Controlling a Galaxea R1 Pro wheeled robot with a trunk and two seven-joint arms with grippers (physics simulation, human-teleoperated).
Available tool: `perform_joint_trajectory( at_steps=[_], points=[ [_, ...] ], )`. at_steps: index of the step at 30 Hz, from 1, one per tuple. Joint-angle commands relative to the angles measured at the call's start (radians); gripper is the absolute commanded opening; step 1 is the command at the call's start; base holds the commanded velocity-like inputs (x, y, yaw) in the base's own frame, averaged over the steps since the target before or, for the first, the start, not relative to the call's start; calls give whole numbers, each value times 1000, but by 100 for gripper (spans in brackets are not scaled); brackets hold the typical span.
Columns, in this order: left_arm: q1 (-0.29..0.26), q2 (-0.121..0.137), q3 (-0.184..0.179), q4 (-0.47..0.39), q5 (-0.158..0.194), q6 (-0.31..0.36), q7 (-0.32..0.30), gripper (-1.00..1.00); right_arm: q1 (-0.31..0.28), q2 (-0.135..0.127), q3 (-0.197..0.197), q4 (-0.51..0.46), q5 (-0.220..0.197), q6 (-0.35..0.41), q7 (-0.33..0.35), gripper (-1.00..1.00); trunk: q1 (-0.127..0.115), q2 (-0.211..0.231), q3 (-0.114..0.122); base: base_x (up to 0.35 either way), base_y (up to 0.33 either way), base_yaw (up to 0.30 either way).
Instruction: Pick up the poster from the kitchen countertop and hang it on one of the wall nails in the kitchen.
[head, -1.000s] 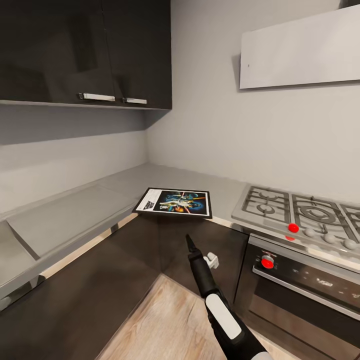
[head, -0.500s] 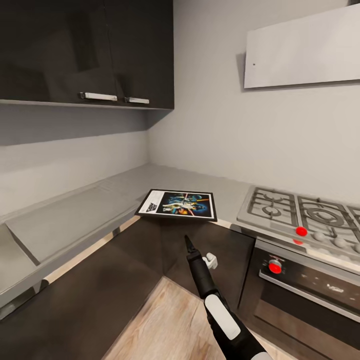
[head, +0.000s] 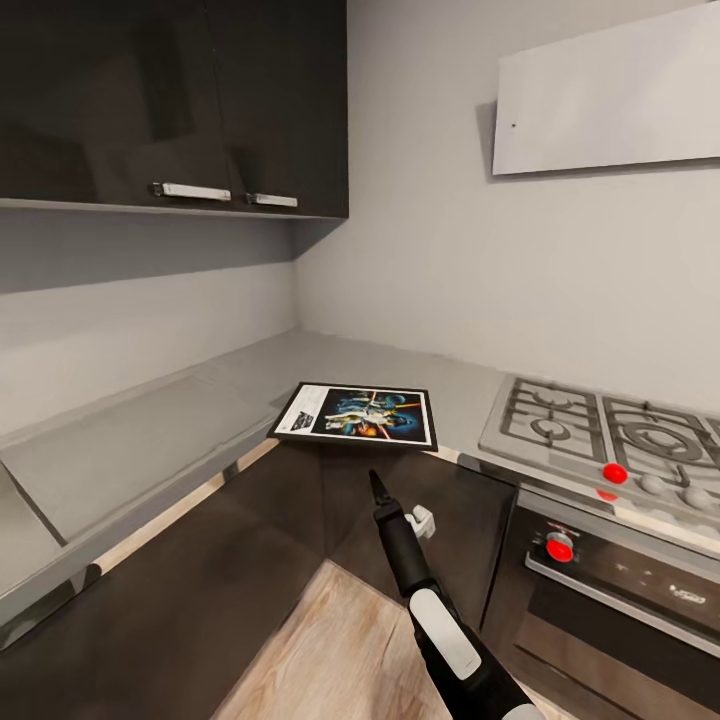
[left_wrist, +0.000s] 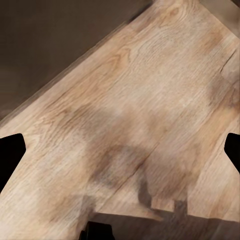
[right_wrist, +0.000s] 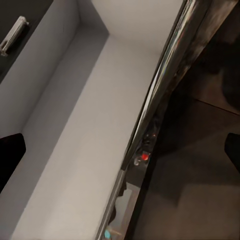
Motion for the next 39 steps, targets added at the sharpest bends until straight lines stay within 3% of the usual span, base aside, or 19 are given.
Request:
perform_joint_trajectory(
  at_steps=[1, 4, 6, 8, 12, 14, 19, 23, 28, 36, 39],
  points=[
    [0, 0, 4, -1, 9, 3, -9, 100, -1, 0, 4, 2, -12, -5, 5, 100, 0, 0, -1, 13, 0, 0],
    [0, 0, 4, -1, 9, 3, -9, 100, 0, 0, 4, 2, -39, -4, 5, 100, 0, 0, -1, 8, 0, 0],
    [0, 0, 4, -1, 9, 3, -9, 100, 0, 0, 6, 2, -84, -4, 6, 100, 0, 0, -1, 3, 0, 0],
    [0, 0, 4, -1, 9, 3, -9, 100, 0, 0, 7, 2, -104, -4, 6, 100, 0, 0, -1, 2, 0, 0],
    [0, 0, 4, -1, 9, 3, -9, 100, 0, 2, 18, 1, -118, -6, 5, 100, 0, 0, -1, 0, 0, 0],
    [0, 0, 4, -1, 9, 3, -9, 100, 0, 3, 84, 1, -122, -32, 3, 100, 0, 0, -1, 0, 0, 0],
    [0, 0, 4, -1, 9, 3, -9, 100, 0, 3, 189, 1, -135, -132, -7, 100, 0, 0, -1, 0, 0, 0],
    [0, 0, 4, -1, 9, 3, -9, 100, -1, 3, 221, -2, -146, -164, -41, 100, 0, 0, -1, 0, 0, 0],
    [0, 0, 4, -1, 9, 3, -9, 100, -1, 3, 241, -9, -151, -177, -88, 100, 0, 0, -1, 0, 0, 0],
    [0, 0, 4, 6, 8, 3, -9, 100, -1, 3, 252, -14, -152, -178, -97, 100, 0, 0, -1, 0, 0, 0],
    [0, 9, 5, 68, 10, 1, -9, 100, -2, 3, 252, -14, -151, -178, -98, 100, 0, 0, -1, 0, 0, 0]
  ],
)
